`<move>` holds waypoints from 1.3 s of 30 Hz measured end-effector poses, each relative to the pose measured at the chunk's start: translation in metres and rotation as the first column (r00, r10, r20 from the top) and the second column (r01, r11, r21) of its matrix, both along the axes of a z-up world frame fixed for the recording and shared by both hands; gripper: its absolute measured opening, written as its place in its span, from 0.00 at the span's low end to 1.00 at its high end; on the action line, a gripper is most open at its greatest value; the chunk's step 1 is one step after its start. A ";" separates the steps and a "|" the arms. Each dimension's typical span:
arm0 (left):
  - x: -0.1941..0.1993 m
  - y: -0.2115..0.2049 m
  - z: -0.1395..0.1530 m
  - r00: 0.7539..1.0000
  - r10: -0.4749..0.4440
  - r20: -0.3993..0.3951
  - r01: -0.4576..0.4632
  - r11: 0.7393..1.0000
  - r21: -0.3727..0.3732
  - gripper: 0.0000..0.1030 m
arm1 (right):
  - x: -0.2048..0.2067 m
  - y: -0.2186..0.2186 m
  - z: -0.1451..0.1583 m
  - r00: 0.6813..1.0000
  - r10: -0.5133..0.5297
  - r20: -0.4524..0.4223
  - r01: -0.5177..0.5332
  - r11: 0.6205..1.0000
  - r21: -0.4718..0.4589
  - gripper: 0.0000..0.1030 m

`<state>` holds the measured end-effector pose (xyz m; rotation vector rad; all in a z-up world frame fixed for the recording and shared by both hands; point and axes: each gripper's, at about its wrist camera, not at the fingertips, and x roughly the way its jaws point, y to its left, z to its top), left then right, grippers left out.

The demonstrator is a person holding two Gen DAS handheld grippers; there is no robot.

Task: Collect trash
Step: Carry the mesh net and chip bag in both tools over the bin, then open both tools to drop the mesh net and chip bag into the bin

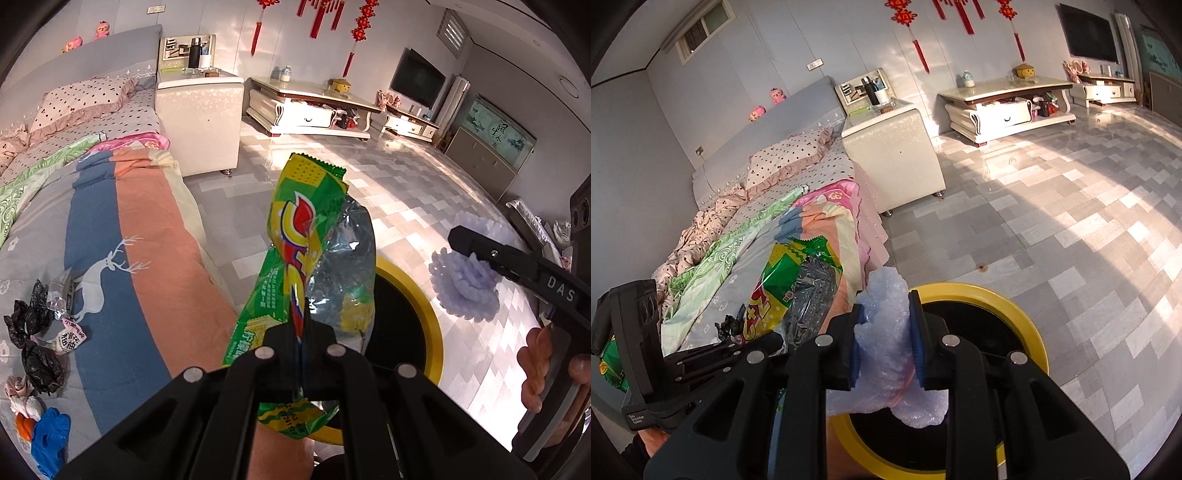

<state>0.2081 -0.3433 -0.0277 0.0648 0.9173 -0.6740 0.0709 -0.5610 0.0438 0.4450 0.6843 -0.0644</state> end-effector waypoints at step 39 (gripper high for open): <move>-0.011 0.043 -0.009 0.997 0.068 0.021 -0.068 0.998 0.001 0.74 | 0.003 -0.015 -0.047 0.993 -0.090 -0.079 0.091 0.996 0.009 0.56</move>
